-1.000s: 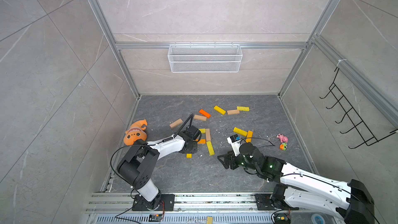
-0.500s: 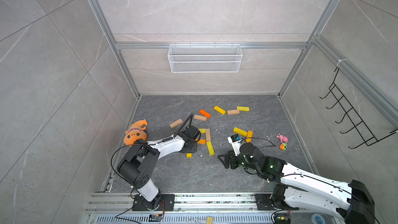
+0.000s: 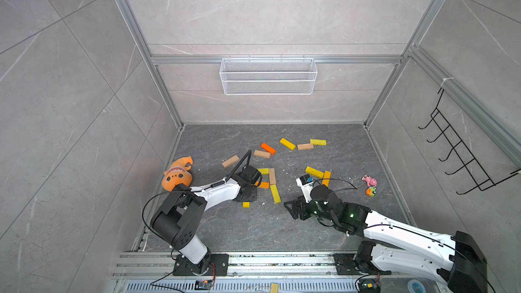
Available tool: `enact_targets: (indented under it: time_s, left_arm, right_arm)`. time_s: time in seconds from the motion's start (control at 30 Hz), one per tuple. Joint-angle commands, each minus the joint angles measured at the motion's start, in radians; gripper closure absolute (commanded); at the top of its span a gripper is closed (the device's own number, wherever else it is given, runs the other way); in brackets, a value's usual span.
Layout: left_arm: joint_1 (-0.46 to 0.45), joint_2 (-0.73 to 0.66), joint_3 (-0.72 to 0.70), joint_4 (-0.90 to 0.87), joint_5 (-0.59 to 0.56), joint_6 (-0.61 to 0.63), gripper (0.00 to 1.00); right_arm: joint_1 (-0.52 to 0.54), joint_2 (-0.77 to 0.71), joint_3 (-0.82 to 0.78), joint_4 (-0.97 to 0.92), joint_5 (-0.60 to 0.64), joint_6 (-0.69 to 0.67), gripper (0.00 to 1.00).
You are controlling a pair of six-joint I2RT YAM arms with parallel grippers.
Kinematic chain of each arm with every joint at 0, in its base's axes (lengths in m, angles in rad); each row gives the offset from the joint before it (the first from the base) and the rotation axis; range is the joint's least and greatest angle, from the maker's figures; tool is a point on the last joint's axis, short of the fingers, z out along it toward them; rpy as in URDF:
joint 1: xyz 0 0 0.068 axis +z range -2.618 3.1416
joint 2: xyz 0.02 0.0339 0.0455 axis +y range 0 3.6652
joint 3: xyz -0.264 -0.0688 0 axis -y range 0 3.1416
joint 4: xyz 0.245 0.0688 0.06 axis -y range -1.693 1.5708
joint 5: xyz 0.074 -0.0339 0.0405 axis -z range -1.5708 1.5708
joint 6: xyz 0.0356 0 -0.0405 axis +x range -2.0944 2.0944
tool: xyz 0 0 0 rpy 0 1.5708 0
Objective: Assemble the number 8 with building blocks
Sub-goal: Assemble the building block at the center of the board.
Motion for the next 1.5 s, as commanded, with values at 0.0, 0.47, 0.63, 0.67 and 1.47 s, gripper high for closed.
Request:
enact_targets:
  time_s: [0.0,0.47,0.63,0.67,1.47]
  left_arm:
    - [0.003,-0.036,0.015,-0.024,-0.029,0.004,0.72]
    - [0.006,-0.063,-0.027,0.011,-0.013,0.03,0.72]
    - [0.009,-0.05,-0.022,0.018,-0.006,0.041,0.72]
    - [0.012,-0.052,-0.024,0.02,-0.006,0.039,0.72]
    - [0.043,0.006,-0.016,0.085,0.041,0.083,0.72]
  right_arm:
    - [-0.002,0.002,0.029,-0.017,0.033,-0.017,0.2]
    - [-0.002,-0.022,0.024,-0.022,0.035,-0.007,0.21]
    - [-0.002,-0.032,0.02,-0.031,0.04,0.0,0.21]
    - [-0.002,-0.035,0.018,-0.032,0.041,0.001,0.21]
    - [-0.002,-0.053,-0.016,-0.033,0.06,0.01,0.22]
